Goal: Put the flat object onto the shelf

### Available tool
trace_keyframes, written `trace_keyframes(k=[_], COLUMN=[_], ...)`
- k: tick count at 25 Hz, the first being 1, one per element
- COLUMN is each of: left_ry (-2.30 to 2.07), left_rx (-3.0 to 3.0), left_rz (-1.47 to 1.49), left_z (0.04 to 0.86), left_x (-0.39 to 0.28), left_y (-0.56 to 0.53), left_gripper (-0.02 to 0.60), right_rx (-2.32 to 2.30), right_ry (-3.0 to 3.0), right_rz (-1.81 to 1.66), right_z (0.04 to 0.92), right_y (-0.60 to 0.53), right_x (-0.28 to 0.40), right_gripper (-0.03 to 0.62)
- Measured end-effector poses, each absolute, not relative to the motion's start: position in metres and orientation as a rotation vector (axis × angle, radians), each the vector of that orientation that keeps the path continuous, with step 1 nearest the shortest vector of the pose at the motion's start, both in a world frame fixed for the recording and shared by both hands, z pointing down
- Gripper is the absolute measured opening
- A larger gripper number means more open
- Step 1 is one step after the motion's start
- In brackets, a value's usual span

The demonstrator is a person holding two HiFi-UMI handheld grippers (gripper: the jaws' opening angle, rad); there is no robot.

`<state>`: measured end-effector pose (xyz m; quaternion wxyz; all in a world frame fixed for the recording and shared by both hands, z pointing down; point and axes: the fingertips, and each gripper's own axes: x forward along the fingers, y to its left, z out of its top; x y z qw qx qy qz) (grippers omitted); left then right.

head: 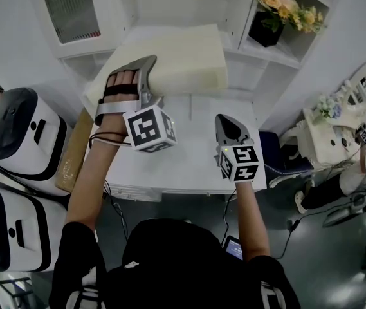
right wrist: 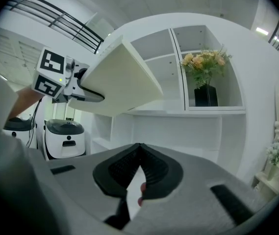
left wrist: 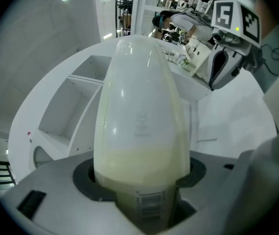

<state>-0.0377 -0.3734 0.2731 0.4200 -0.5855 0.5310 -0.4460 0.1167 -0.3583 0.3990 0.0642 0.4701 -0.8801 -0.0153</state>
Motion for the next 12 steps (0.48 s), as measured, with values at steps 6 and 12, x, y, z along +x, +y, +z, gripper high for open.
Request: trace_keyframes(k=[6,12], left_ry=[1.311,1.264], left_rx=[-1.417,-1.376], left_rz=[-1.117,-1.149], left_z=[0.265,0.262], left_x=[-0.035,-0.033], left_y=[-0.380,-0.387], left_gripper=[0.301,0.301], right_rx=[1.419,1.417], right_ry=[-2.654,-2.650], right_rz=[-0.042,-0.043], right_z=[0.400,0.401], right_y=[-0.363,-0.367], right_x=[0.117,0.115], right_gripper=[0.000,0.000])
